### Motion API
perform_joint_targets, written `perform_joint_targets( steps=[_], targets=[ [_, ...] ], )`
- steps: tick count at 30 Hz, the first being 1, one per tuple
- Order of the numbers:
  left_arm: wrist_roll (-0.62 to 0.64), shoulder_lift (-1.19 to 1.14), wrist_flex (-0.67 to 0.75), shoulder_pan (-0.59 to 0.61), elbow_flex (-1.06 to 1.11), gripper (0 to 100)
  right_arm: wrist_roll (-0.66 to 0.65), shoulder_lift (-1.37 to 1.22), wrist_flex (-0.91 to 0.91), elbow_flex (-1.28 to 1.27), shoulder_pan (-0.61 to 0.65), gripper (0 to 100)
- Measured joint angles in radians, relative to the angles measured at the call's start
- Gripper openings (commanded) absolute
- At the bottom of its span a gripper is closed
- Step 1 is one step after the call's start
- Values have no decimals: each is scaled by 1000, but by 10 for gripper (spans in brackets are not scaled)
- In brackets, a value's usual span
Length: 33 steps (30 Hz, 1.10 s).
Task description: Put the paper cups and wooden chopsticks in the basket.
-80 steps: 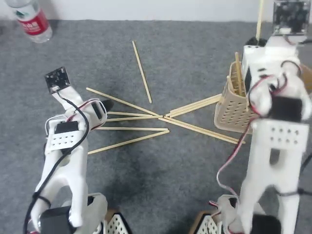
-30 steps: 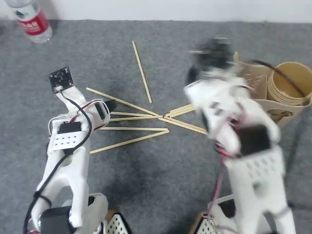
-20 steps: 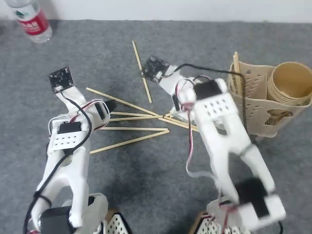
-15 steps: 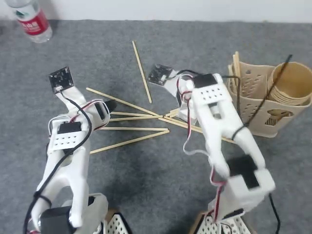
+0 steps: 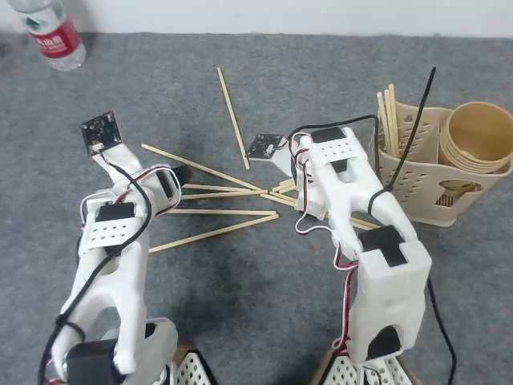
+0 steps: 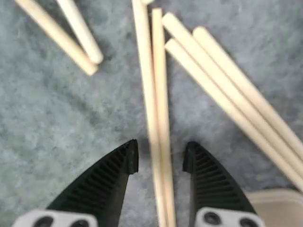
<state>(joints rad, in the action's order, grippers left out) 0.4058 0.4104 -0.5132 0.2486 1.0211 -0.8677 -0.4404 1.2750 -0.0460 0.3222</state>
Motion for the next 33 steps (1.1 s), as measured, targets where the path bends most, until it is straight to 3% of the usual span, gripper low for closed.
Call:
perform_joint_targets(
  steps=[3,7,18,25,33],
  targets=[
    [0,0,0,0,0,282,0,-25,-38,9,-6,150],
    [0,0,0,0,0,282,0,-37,-48,26,-11,0],
    [0,0,0,0,0,282,-95,-35,-49,44,0,7],
    [0,0,0,0,0,282,-94,178,153,97,81,7],
    [0,0,0,0,0,282,-5,407,407,430,160,7]
  ],
)
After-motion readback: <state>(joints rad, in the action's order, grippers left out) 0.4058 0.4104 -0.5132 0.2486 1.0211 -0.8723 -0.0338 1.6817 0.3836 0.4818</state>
